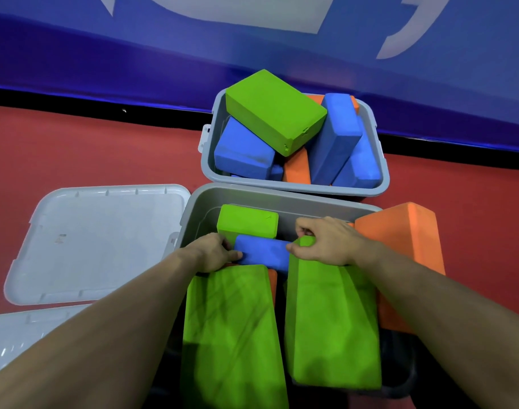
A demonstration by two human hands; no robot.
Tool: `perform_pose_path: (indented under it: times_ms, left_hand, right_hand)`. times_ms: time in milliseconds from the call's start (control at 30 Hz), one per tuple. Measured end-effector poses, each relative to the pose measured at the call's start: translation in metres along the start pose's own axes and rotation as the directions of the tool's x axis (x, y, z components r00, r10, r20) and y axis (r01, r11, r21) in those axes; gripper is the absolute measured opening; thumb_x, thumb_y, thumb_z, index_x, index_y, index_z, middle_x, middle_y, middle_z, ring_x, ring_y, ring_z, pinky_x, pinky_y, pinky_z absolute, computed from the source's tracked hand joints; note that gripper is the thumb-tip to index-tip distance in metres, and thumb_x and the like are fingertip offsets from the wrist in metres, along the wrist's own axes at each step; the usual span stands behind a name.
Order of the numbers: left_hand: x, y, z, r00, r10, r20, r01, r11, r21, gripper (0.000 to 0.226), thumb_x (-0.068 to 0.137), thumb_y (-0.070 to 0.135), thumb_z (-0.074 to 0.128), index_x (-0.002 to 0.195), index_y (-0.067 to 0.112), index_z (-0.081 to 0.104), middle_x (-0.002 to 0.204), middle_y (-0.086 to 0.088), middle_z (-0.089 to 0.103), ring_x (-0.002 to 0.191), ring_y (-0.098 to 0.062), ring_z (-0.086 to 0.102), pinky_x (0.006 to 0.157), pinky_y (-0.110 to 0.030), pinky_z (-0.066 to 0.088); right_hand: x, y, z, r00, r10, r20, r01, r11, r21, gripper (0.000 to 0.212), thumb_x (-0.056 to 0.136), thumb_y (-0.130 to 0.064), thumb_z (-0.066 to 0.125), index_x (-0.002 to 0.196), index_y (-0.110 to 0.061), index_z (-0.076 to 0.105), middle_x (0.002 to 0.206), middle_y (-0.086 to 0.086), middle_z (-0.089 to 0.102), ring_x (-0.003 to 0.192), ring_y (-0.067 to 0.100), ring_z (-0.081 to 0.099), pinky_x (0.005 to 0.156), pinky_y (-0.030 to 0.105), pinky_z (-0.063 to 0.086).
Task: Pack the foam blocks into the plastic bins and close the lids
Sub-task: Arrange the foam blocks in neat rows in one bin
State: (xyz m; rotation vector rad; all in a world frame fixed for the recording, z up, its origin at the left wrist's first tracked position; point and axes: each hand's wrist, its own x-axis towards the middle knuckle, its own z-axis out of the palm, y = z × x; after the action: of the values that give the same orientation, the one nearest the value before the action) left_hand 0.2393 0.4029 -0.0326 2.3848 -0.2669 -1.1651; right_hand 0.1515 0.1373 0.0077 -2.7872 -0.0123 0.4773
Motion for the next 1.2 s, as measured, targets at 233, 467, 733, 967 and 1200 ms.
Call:
perform_pose_path:
  times_ms: [233,467,733,967,1200]
  left_hand:
    - [0.003,-0.002,0.002,1.0,-0.001,0.0,0.001,0.999,0.036,0.034,0.089,0.048,0.073,0.099,0.016,0.071,0.103,-0.005,0.074,0.099,-0.024,0.069,0.094,-0.042,0.054]
    - [0.004,0.001,0.004,0.995,0.008,-0.101,-0.008,1.0,0.0,0.038,0.091,0.042,0.072,0.115,0.016,0.059,0.102,0.002,0.067,0.092,-0.018,0.064,0.084,-0.028,0.048]
    - [0.025,0.006,0.005,0.928,0.215,-0.306,-0.178,0.974,0.143,0.07,0.091,0.038,0.072,0.149,0.014,0.04,0.152,-0.009,0.039,0.139,-0.03,0.041,0.118,-0.041,0.032]
    - [0.06,0.016,-0.014,0.921,0.37,-0.121,-0.267,0.827,0.495,0.075,0.094,0.033,0.069,0.156,0.014,0.031,0.166,-0.007,0.022,0.151,-0.028,0.024,0.124,-0.04,0.021]
    - [0.053,-0.003,-0.01,0.832,0.24,-0.5,-0.224,0.97,0.094,0.029,0.087,0.032,0.077,0.104,0.015,0.06,0.108,-0.007,0.059,0.102,-0.027,0.057,0.093,-0.039,0.048]
  right_hand:
    - [0.011,0.003,-0.014,0.984,-0.053,0.171,0.036,0.995,0.098,0.052,0.078,-0.075,0.06,0.085,-0.025,0.047,0.07,-0.008,0.05,0.067,0.013,0.047,0.066,0.035,0.042]
    - [0.011,0.007,0.023,0.94,-0.052,0.338,0.001,0.989,0.149,0.081,0.065,-0.097,0.046,0.079,-0.017,0.054,0.068,-0.007,0.05,0.064,0.012,0.047,0.067,0.036,0.044]
    - [0.031,0.011,0.048,0.984,0.145,0.104,-0.17,0.939,0.298,0.039,0.09,-0.062,0.063,0.097,-0.024,0.072,0.093,-0.006,0.073,0.089,0.016,0.068,0.086,0.037,0.054]
    - [0.046,0.004,0.07,0.96,0.221,0.17,-0.271,0.884,0.382,0.068,0.077,-0.057,0.08,0.131,-0.021,0.06,0.132,0.002,0.066,0.119,0.02,0.062,0.105,0.037,0.048]
    - [0.047,-0.002,0.072,0.942,0.177,0.286,-0.253,0.932,0.258,0.079,0.074,-0.06,0.081,0.138,-0.027,0.051,0.134,0.0,0.062,0.116,0.022,0.06,0.1,0.033,0.049]
